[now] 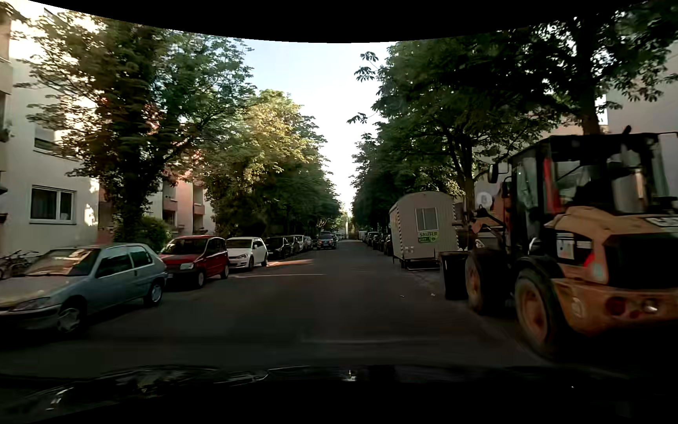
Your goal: Follow the waypoints while adhering to traffic rules and regulations
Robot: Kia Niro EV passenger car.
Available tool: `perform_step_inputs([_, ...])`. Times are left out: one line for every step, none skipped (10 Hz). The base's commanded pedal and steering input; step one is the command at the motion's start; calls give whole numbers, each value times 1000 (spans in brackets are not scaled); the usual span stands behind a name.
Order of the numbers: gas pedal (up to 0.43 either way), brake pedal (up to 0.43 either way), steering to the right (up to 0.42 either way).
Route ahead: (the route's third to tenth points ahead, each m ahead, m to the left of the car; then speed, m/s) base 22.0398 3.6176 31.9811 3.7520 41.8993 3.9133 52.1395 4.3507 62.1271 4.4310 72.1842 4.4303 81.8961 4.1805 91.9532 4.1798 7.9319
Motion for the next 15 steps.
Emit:
perform_step_inputs([79,0,0])
perform_step_inputs([79,0,0])
perform_step_inputs([79,0,0])
perform_step_inputs([79,0,1])
perform_step_inputs([79,0,2])
perform_step_inputs([79,0,2])
perform_step_inputs([79,0,2])
perform_step_inputs([79,0,3])
perform_step_inputs([79,0,3])
perform_step_inputs([79,0,3])
perform_step_inputs([79,0,3])
perform_step_inputs([79,0,3])
perform_step_inputs([79,0,4])
perform_step_inputs([79,0,4])
perform_step_inputs([79,0,4])
